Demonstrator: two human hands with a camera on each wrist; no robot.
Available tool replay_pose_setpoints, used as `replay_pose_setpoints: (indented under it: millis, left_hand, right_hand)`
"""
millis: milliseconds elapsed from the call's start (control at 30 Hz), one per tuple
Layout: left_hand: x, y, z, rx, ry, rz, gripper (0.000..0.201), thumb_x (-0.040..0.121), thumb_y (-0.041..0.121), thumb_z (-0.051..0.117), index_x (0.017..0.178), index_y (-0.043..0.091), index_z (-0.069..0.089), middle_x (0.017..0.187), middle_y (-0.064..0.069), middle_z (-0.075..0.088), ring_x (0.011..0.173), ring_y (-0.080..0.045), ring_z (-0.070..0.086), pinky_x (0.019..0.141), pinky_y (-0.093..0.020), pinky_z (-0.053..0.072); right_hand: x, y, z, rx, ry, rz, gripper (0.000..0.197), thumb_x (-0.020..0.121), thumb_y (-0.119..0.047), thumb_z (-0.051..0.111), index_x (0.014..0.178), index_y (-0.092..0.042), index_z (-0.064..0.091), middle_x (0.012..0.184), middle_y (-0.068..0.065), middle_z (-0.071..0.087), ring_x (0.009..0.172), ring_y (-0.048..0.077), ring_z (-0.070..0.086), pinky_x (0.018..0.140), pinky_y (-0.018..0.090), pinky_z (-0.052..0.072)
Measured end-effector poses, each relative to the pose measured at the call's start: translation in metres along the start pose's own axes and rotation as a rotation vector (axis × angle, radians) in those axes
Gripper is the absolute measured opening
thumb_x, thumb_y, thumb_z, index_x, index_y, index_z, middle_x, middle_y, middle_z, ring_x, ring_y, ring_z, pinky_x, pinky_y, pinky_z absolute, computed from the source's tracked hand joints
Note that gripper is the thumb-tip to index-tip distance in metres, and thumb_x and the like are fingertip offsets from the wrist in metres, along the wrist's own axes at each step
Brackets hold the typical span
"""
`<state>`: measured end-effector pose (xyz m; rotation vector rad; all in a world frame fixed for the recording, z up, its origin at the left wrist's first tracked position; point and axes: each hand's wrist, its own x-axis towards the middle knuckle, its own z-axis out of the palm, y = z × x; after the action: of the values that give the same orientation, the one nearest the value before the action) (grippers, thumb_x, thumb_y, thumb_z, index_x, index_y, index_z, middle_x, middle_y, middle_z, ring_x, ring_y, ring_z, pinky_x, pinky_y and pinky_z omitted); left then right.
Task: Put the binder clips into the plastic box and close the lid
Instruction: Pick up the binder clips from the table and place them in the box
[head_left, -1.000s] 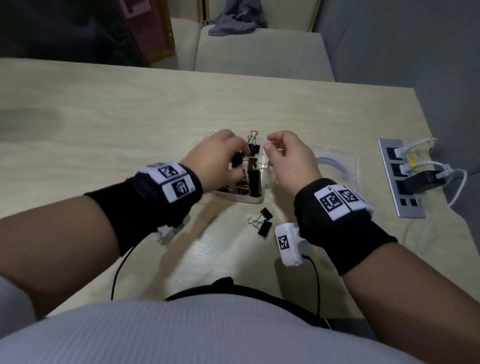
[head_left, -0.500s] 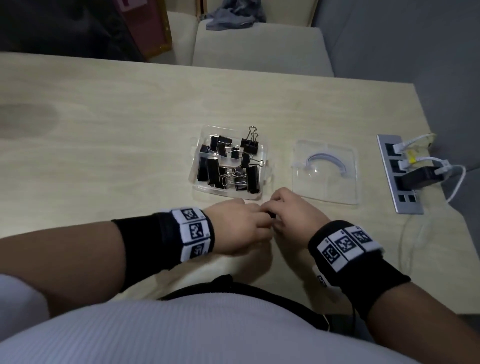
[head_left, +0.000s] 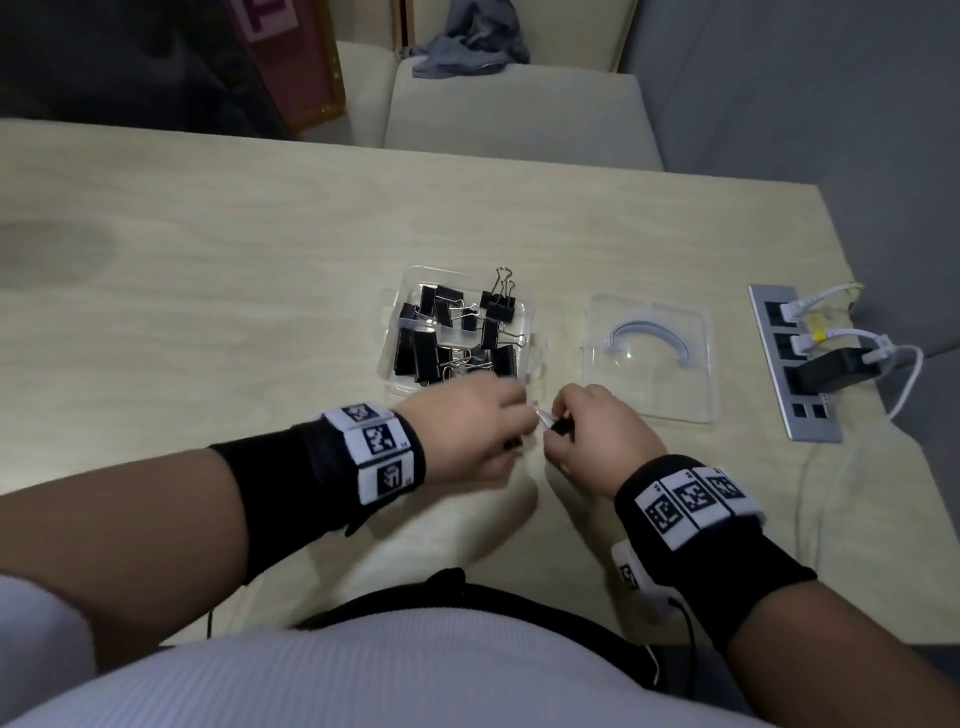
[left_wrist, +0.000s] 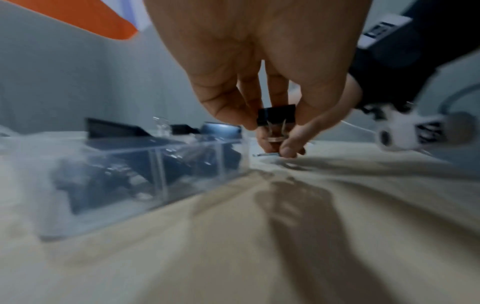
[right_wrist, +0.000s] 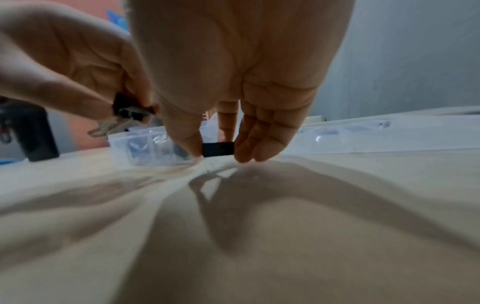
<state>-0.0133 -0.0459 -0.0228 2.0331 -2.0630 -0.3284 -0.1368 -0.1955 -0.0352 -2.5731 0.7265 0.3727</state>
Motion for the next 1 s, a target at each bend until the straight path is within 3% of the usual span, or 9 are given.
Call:
replay_pose_setpoints:
  millis: [133,233,300,367,467,600,700,800,1000]
  left_hand:
    - [0.005,-0.035,-0.033,-0.03,0.209,-0.22,0.032,0.077,0.03,0.057,0.103,0.011,0.063,0.099,-0.012,0.062,0.082,-0.032,0.061,0.07,-0.037,0.053]
    - [0.009,-0.062,-0.051,-0.064,0.262,-0.4,0.032,0.08,0.024,0.064,0.111,0.014,0.06,0.108,-0.011,0.059,0.086,-0.03,0.061,0.075,-0.037,0.052]
    - [0.01,-0.079,-0.054,-0.055,0.223,-0.518,0.038,0.081,0.028,0.065,0.117,0.019,0.055,0.12,-0.007,0.054,0.095,-0.028,0.06,0.081,-0.036,0.051]
    - [0.009,-0.093,-0.051,-0.004,0.147,-0.608,0.05,0.081,0.037,0.065,0.126,0.025,0.048,0.135,-0.006,0.046,0.111,-0.03,0.055,0.091,-0.043,0.049]
    - [0.003,-0.109,-0.038,0.014,-0.012,-0.743,0.075,0.081,0.053,0.061,0.143,0.028,0.028,0.156,-0.008,0.021,0.136,-0.031,0.035,0.104,-0.052,0.04]
    - [-0.008,-0.118,-0.02,-0.127,-0.094,-0.741,0.105,0.072,0.067,0.062,0.15,0.025,0.004,0.161,-0.002,0.003,0.142,-0.028,0.026,0.108,-0.053,0.036]
    - [-0.013,-0.116,-0.014,-0.144,-0.081,-0.738,0.111,0.07,0.069,0.06,0.15,0.024,-0.001,0.161,0.002,-0.003,0.142,-0.026,0.026,0.106,-0.053,0.037]
    - [-0.015,-0.11,-0.009,-0.143,-0.057,-0.731,0.108,0.071,0.068,0.06,0.15,0.024,0.0,0.161,0.001,-0.005,0.141,-0.027,0.028,0.103,-0.054,0.039]
    - [-0.017,-0.103,-0.004,-0.149,-0.033,-0.733,0.105,0.071,0.069,0.059,0.149,0.026,0.004,0.161,-0.002,-0.003,0.14,-0.029,0.029,0.102,-0.055,0.04]
  right_hand:
    - [0.014,-0.016,-0.021,0.154,0.109,0.018,0.024,0.082,-0.036,0.061,0.097,-0.02,0.052,0.096,0.001,0.056,0.08,0.022,0.061,0.071,0.037,0.05]
    - [0.031,-0.031,-0.036,0.204,0.186,-0.009,0.018,0.081,-0.033,0.061,0.088,-0.02,0.051,0.087,-0.001,0.054,0.077,0.02,0.055,0.066,0.032,0.043]
    - [0.043,-0.039,-0.044,0.219,0.213,-0.022,0.016,0.08,-0.032,0.06,0.086,-0.019,0.052,0.089,0.001,0.055,0.078,0.021,0.054,0.068,0.034,0.045]
    - [0.053,-0.047,-0.05,0.243,0.249,-0.033,0.016,0.08,-0.033,0.059,0.085,-0.02,0.053,0.089,0.002,0.055,0.078,0.021,0.054,0.068,0.033,0.043]
    - [0.064,-0.055,-0.054,0.282,0.319,-0.06,0.017,0.084,-0.035,0.058,0.089,-0.02,0.053,0.092,0.001,0.055,0.081,0.02,0.054,0.069,0.03,0.038]
    - [0.075,-0.057,-0.048,0.256,0.259,-0.061,0.033,0.089,-0.04,0.056,0.113,-0.018,0.055,0.116,0.005,0.054,0.096,0.023,0.059,0.083,0.033,0.045]
    - [0.077,-0.056,-0.04,0.116,0.12,-0.111,0.041,0.085,-0.041,0.061,0.12,-0.021,0.056,0.121,0.006,0.054,0.11,0.026,0.054,0.095,0.039,0.045]
    - [0.074,-0.06,-0.034,-0.018,0.035,-0.153,0.051,0.082,-0.045,0.063,0.128,-0.027,0.054,0.125,0.003,0.054,0.117,0.026,0.049,0.098,0.042,0.044]
    - [0.076,-0.062,-0.036,-0.081,0.01,-0.159,0.02,0.087,-0.034,0.059,0.102,-0.025,0.069,0.107,0.004,0.065,0.101,0.027,0.061,0.087,0.036,0.048]
